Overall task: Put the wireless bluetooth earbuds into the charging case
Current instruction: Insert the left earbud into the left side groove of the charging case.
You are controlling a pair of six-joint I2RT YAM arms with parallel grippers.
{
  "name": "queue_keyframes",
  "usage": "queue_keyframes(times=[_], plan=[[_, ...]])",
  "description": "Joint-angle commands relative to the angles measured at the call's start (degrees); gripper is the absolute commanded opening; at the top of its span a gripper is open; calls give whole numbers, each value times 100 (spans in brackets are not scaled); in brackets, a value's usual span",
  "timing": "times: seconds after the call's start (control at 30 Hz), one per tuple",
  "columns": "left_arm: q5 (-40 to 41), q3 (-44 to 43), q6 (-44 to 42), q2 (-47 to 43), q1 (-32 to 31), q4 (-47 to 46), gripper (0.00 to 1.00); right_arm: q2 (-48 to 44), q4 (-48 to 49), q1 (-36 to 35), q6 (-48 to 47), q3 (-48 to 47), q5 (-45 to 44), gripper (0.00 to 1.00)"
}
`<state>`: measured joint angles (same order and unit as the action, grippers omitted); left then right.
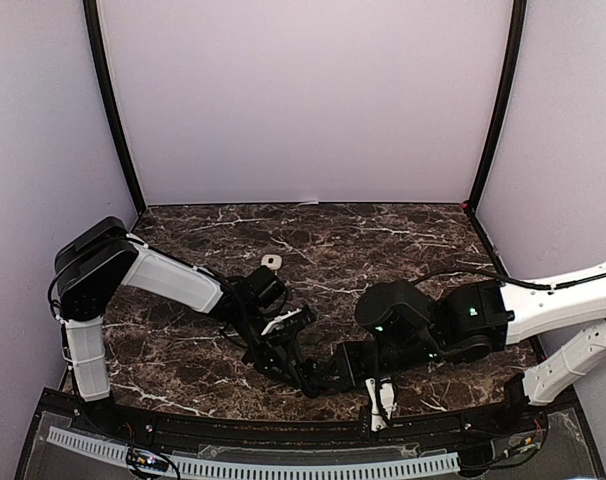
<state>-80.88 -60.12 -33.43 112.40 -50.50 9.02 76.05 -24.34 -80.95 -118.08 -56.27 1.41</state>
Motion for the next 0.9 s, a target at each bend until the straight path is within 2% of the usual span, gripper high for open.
queue_keyframes(times=[0.0, 0.27, 0.87], plan=[[-46, -203, -250, 1, -81, 306, 0, 106, -151, -100, -183, -223, 78, 0], [23, -363, -435, 1, -186, 599, 0, 291, -317, -196, -141, -321, 33, 0], [250, -788, -1438, 122, -476, 1852, 0, 410, -484, -290, -106, -387, -138, 0]])
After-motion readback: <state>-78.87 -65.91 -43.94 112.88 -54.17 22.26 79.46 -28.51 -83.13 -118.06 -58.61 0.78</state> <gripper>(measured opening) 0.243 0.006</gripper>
